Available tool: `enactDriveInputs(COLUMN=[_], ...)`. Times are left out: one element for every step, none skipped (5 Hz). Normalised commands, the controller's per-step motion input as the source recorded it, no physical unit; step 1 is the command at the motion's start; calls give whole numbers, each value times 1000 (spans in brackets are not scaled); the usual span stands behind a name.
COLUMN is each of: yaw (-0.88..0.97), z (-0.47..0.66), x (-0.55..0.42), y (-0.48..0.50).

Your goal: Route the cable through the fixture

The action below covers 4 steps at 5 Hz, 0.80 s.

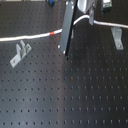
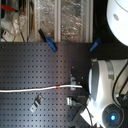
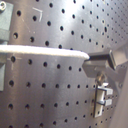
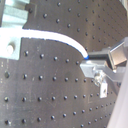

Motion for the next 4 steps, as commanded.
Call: enactDriveInputs(yaw=[40,-66,-703,-1000], z=[26,191,217,194], x=[173,1,-1,2], y=[117,3,3,3])
